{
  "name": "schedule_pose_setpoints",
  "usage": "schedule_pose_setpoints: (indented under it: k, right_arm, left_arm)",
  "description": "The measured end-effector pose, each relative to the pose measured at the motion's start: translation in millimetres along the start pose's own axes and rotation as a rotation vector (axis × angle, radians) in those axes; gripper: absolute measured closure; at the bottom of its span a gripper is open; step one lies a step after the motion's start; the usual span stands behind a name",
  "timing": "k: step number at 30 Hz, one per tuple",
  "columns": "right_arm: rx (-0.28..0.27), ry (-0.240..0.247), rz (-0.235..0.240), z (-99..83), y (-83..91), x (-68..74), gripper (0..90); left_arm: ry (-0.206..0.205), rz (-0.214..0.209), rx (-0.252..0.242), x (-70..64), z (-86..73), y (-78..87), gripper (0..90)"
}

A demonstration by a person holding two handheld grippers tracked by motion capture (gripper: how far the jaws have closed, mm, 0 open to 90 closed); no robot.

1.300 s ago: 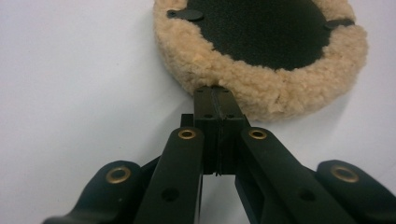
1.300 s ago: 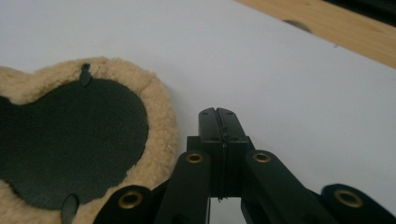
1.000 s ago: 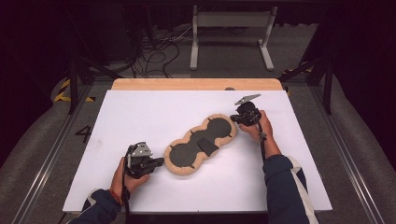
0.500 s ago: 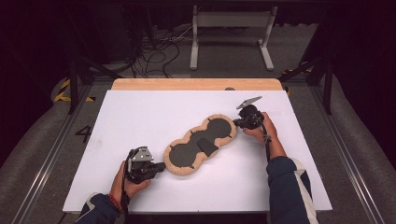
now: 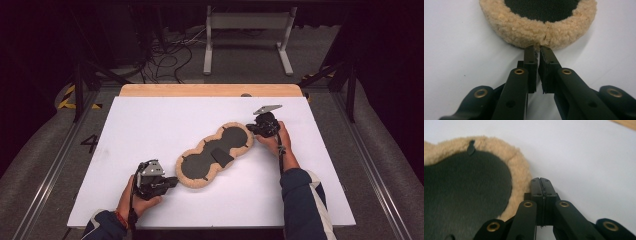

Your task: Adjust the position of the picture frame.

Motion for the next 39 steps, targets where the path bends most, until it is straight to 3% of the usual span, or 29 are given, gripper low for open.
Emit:
schedule_pose_setpoints:
  k: [4,7,10,14,19,23,27,30,32,35,37,39]
  right_arm:
    - [0.01,0.003,0.017,0.2,-0.3,-0.9,90.0]
    - [0.039,0.04,0.007,0.4,1.8,1.8,90.0]
    - [0.057,0.034,0.053,-2.8,4.4,2.2,90.0]
    - [0.075,0.054,0.068,-7.9,9.4,5.0,90.0]
    - [0.097,0.064,0.093,-17.1,19.1,8.2,90.0]
    - [0.112,0.084,0.057,-17.0,21.0,12.3,90.0]
    - [0.105,0.041,0.058,-17.7,19.6,10.4,90.0]
    - [0.068,0.007,-0.02,-14.6,11.5,7.9,85.2]
    - [0.033,-0.01,-0.047,-11.5,6.3,8.1,87.9]
    - [0.021,-0.023,-0.015,-11.7,3.5,6.8,90.0]
    - [0.039,-0.031,0.026,-13.0,5.4,4.4,90.0]
    - [0.067,-0.009,0.06,-14.1,8.4,2.2,90.0]
  left_arm:
    - [0.006,0.033,0.004,-0.5,1.5,-1.6,80.9]
    - [0.014,0.069,0.004,0.4,-0.6,0.3,80.2]
    - [0.043,0.086,-0.003,5.9,-5.1,4.4,79.3]
    - [0.027,0.07,0.009,12.5,-7.6,7.5,79.6]
    - [0.041,0.072,0.006,23.0,-10.1,9.8,80.6]
    - [0.035,0.093,0.008,30.3,-10.3,10.3,80.4]
    - [0.033,0.111,0.014,38.1,-8.3,8.4,79.9]
    - [0.026,0.125,0.017,44.2,-5.1,5.5,80.1]
    - [0.029,0.123,0.022,46.6,-3.2,3.8,80.3]
    - [0.012,0.115,0.031,50.1,-1.5,2.9,81.2]
    - [0.014,0.107,0.03,53.3,-0.6,1.9,82.8]
    - [0.005,0.097,0.028,57.1,-0.3,1.3,85.1]
Point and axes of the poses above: each handheld gripper's, and its own axes: y roughly backward along the jaws, z roughly out of its top, x roughly to its left, the point moved 5 cm from there along -y, roughly forward along the jaws, and after that the axes turned 11 degrees about -y, right-handed, at the moved point
